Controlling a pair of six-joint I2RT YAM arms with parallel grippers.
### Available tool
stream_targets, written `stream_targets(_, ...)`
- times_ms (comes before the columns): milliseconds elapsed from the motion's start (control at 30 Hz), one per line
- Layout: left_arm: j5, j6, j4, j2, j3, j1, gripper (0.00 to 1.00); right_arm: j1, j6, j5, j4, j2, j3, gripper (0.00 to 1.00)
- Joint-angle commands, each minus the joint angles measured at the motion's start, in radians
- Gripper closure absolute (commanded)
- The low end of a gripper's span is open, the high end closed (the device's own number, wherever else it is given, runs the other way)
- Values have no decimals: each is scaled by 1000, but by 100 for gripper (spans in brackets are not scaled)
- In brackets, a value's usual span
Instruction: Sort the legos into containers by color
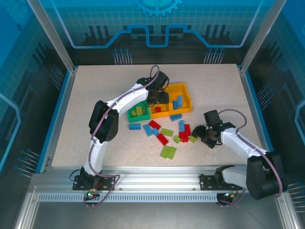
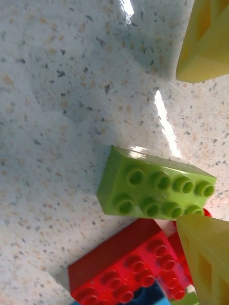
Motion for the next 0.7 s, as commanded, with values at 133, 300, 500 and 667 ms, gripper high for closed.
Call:
stream_targets(133,5,-14,62,-163,-119,-5,12,-17,67,-36,46,33,15,26)
stream_targets(300,-13,-6,106,-293,-247,-19,6,-17,84,-36,47,47,27,26)
stream_targets(500,-21,23,136,-426,-409,-22,3,-18,81,-35,34,82,61,26)
stream_targets(667,-26,35,172,-519,-548,-24,1,-18,66,-39,13,178,116,28)
